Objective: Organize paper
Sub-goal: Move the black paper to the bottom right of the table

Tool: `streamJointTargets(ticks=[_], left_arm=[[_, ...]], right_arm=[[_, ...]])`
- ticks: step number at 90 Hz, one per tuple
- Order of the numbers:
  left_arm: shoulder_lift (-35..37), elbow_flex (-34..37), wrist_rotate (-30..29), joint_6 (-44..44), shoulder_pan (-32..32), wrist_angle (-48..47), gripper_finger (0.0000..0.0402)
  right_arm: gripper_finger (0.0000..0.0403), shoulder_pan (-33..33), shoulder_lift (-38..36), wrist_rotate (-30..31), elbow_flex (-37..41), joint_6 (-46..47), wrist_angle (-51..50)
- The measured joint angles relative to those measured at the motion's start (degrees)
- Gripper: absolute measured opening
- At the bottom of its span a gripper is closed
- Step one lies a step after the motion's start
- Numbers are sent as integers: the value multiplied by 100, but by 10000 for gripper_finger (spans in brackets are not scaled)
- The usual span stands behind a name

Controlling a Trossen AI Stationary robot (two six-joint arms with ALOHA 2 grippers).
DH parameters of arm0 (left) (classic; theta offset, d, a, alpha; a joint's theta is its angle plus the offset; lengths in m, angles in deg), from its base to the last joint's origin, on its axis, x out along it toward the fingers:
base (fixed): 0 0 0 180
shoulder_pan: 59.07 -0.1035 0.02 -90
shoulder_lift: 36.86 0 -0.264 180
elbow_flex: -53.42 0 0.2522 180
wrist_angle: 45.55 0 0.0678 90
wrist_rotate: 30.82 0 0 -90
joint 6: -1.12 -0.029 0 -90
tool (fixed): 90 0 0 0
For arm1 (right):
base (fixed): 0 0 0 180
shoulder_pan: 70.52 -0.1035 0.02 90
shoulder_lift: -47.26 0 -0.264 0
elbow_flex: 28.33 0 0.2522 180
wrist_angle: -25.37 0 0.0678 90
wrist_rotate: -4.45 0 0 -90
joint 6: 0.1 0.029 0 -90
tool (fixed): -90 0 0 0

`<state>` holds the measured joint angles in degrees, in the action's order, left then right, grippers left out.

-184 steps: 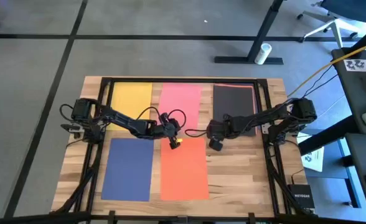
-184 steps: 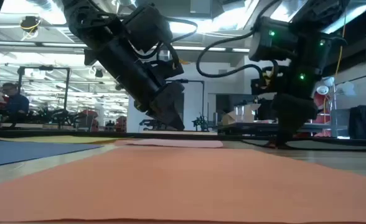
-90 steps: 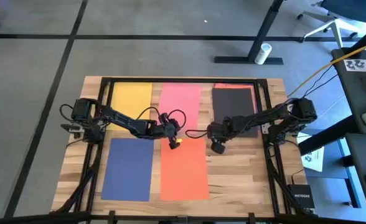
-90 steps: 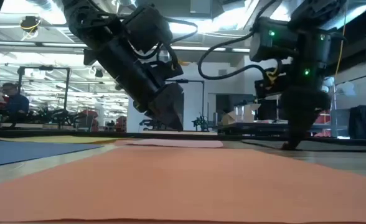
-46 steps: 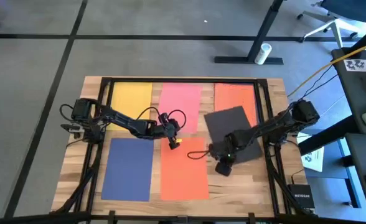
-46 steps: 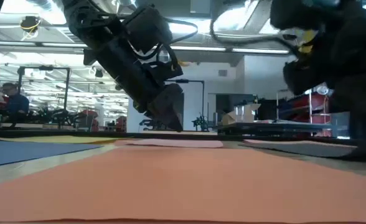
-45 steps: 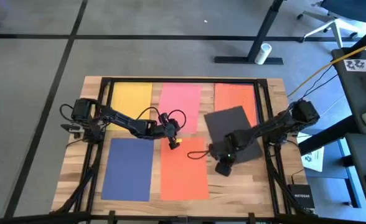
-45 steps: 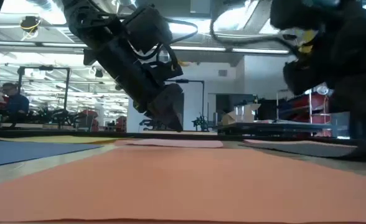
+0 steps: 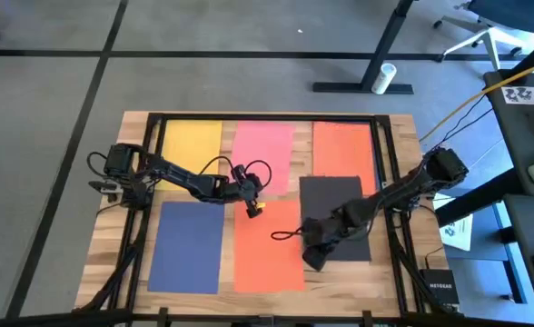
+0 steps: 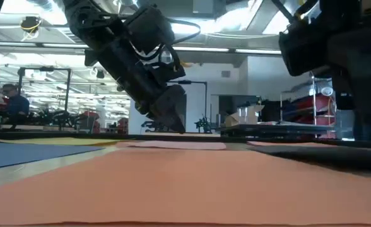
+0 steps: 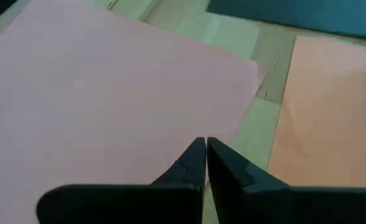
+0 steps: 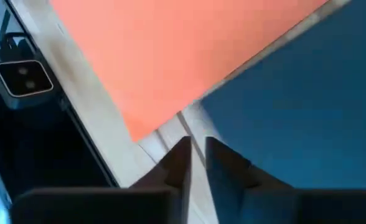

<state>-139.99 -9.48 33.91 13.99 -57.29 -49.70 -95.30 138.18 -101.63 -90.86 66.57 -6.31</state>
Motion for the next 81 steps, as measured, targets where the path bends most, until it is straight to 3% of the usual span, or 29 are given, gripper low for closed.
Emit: streamJointTargets(ticks=[12,20,28,44,66,81], left_arm=[[0,0,1,0,0,0,0],[0,0,1,0,0,0,0],[0,0,1,0,0,0,0],[0,0,1,-6,0,-15,0],[0,0,1,-81,0,-55,0],[0,0,1,-79,0,-55,0]], right_arm=[[119,0,0,-156,0,51,-8],[129,0,0,-182,0,-33,-309],[105,0,0,74,0,-160,-1020],[11,0,0,836,2,-257,-2210],[2,-2,0,1674,97,-223,-2268],[1,-76,0,1728,360,67,-2187]])
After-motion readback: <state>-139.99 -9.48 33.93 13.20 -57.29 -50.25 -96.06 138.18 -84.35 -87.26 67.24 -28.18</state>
